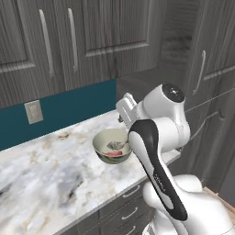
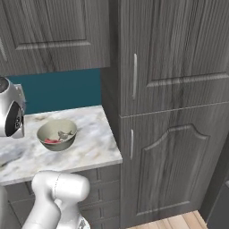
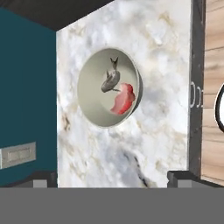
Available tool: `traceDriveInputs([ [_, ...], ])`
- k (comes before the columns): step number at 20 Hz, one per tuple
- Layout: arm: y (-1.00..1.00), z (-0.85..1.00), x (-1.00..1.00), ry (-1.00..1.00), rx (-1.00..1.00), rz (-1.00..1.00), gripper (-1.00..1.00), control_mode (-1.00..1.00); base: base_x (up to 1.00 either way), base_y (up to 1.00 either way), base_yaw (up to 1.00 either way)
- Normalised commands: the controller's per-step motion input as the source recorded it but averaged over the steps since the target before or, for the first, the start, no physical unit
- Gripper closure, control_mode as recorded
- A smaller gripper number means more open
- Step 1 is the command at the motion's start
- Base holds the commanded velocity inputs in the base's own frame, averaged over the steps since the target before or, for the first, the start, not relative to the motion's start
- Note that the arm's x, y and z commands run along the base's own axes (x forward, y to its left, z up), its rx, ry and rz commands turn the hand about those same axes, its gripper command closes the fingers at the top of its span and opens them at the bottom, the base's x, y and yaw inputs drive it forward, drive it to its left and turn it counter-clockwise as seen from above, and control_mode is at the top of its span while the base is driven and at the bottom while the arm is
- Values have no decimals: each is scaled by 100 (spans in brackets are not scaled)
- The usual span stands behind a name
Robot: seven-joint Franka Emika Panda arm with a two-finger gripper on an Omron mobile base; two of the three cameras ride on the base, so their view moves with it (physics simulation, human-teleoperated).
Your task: Place the bowl with the potato and tomato on the top shelf of the fridge. Place the bowl with the steak and fish on the second highest shelf of the fridge.
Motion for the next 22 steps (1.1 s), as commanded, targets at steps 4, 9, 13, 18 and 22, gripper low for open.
traceDriveInputs([
  [4, -86, -52, 97, 14, 0, 27, -100, -100, 0, 0, 0],
  [9, -31, -66, 80, 29, -3, 36, -100, -100, 0, 0, 0],
  [13, 0, -52, 27, 5, -14, 22, -100, -100, 0, 0, 0],
  [18, 3, -69, 22, 0, -10, 9, -100, -100, 0, 0, 0],
  [22, 0, -82, 14, -3, -8, 8, -100, -100, 0, 0, 0],
])
